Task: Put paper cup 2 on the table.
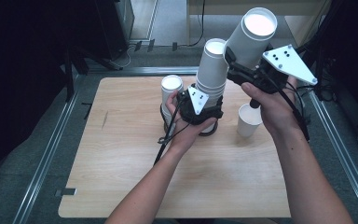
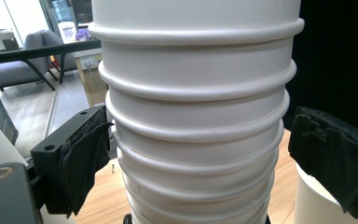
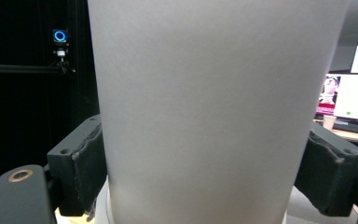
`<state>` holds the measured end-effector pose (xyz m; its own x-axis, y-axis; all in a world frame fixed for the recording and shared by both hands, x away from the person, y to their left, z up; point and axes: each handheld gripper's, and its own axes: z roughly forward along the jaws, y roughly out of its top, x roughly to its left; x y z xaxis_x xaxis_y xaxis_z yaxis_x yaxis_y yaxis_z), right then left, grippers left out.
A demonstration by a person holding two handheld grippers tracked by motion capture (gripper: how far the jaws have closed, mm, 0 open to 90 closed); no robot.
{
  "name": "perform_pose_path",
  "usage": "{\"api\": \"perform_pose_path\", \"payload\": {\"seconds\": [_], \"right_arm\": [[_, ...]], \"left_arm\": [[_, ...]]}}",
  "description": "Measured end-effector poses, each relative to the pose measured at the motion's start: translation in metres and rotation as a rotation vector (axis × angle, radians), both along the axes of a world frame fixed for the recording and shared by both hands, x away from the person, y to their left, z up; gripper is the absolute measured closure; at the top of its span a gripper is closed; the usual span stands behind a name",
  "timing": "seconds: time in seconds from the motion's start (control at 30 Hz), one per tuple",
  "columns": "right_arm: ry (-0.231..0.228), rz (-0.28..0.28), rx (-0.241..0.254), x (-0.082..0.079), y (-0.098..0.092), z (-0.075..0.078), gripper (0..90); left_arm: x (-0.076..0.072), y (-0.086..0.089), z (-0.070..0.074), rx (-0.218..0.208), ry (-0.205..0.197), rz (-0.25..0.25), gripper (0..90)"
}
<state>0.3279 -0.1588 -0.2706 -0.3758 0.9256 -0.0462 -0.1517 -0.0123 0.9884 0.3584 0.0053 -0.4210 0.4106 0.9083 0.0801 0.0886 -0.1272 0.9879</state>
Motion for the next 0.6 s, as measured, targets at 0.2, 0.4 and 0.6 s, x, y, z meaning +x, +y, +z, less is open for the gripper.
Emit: {"api": "perform_pose_path", "payload": {"seconds": [0.2, 0.4, 0.6], "right_arm": [[0.004, -0.009, 0.001, -0.005, -0.007, -0.004, 14.1], [0.017, -0.017, 0.009, -0.011, -0.013, -0.01, 14.1], [0.021, -0.038, -0.017, -0.018, -0.015, -0.021, 14.0]], "left_arm": [[-0.002, 0.003, 0.0, -0.006, 0.018, -0.019, 5.4], [-0.009, 0.008, 0.0, -0.036, 0.046, -0.056, 0.1], [-0.02, 0.015, 0.002, -0.042, 0.036, -0.075, 0.0]]}}
